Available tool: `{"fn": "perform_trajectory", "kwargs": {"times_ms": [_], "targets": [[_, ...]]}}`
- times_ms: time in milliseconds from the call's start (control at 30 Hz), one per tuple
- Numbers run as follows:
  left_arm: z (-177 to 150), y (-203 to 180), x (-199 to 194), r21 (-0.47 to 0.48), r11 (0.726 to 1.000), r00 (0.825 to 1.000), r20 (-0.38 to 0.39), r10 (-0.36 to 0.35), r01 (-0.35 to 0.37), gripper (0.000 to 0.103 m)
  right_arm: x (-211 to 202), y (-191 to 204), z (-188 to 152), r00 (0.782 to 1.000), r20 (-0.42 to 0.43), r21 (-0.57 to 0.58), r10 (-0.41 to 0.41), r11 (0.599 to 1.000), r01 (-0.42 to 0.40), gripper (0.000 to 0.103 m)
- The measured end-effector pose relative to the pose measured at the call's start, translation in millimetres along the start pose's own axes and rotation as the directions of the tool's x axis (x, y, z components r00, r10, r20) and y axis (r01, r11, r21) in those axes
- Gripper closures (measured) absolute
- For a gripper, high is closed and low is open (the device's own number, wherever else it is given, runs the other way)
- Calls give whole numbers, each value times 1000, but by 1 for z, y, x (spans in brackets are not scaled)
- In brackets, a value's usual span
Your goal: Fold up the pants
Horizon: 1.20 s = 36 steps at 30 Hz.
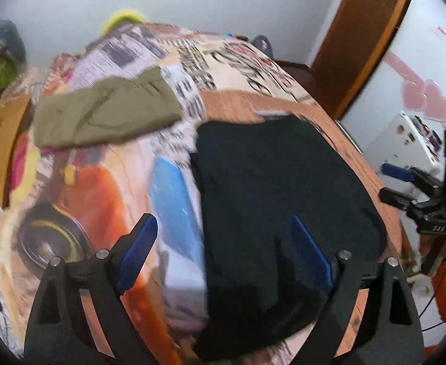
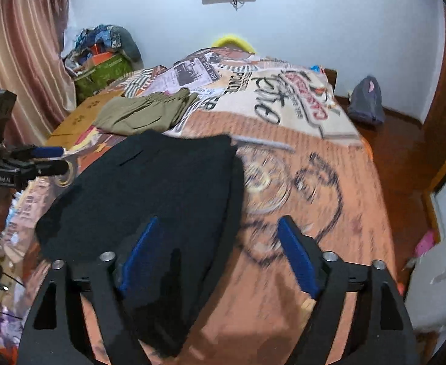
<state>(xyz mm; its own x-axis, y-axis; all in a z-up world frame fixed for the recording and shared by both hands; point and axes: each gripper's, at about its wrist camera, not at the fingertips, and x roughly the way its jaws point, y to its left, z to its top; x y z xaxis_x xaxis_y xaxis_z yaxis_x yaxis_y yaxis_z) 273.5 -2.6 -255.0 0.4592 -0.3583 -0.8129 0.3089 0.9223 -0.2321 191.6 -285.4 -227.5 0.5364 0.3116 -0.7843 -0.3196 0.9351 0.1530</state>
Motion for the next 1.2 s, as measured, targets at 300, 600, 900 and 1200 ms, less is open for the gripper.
{"fn": "perform_trajectory", "kwargs": {"times_ms": [300,600,900,1200], "targets": [[-22,1,39,-32,997,991,-117,-68,64,12,36,-8,-20,985,-132,84,110,991,-100,21],[-12,13,72,-99,986,972,-184,-147,131,1,75,-24,-17,944,-214,146,252,963,-224,3],[5,9,87,-66,985,963,-207,-172,162,0,88,-13,-7,926,-237,99,293,956,-277,0],[25,-8,101,-23,980,958,-211,-196,195,0,97,-3,6,907,-264,53,329,943,-327,1]]}}
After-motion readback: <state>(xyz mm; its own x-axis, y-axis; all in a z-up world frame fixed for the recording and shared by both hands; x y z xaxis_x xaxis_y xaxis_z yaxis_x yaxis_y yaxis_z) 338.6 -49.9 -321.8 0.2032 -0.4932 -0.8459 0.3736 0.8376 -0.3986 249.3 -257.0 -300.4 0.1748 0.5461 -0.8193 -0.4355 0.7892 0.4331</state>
